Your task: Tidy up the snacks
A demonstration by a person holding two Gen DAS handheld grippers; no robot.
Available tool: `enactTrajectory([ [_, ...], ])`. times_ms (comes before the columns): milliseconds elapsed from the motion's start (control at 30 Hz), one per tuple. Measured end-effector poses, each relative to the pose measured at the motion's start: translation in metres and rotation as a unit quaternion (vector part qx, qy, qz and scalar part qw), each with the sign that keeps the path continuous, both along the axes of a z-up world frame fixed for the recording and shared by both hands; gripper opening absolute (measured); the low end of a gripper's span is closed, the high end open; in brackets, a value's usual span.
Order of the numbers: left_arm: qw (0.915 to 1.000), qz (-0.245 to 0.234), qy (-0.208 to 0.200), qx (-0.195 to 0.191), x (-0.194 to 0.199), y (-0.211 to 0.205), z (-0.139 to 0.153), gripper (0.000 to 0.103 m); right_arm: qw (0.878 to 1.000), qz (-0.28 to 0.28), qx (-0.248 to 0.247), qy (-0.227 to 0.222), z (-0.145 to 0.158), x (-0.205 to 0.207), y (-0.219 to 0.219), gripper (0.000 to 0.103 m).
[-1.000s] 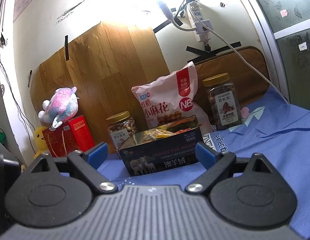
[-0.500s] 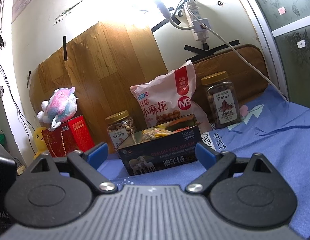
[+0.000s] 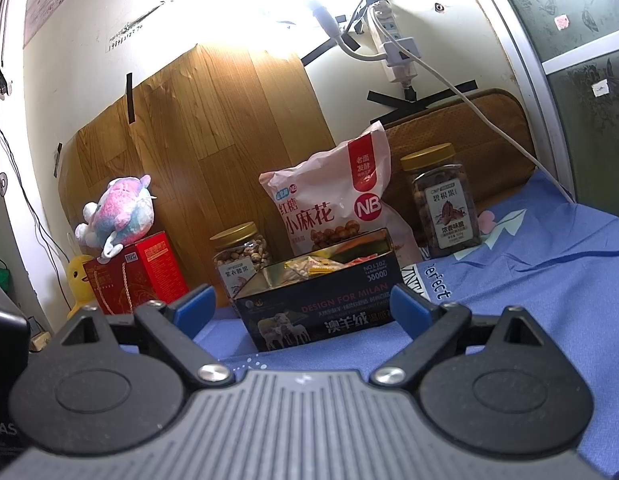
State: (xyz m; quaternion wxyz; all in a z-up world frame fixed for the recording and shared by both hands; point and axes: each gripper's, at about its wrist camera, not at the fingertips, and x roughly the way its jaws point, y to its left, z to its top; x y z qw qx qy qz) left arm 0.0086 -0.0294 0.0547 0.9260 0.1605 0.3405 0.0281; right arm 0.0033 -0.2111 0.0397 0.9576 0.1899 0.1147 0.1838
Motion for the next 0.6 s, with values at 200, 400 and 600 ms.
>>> enactTrajectory([
  [200,1.0000,0.000,0.000,0.000,-0.0005,0.0000,0.0004,0.103,1.000,0.000,0.000,0.000,-0.0002,0.0000,-0.0002,0.096],
  [400,1.0000,-0.001,0.003,-0.002,-0.0001,-0.0004,-0.0004,0.103,1.000,0.000,0.000,0.000,-0.0002,0.0000,-0.0003,0.096],
  [600,0.9997,-0.001,0.017,-0.017,0.0030,0.0029,-0.0032,0.103,1.000,0.001,0.000,0.001,-0.0002,0.0004,-0.0001,0.096],
])
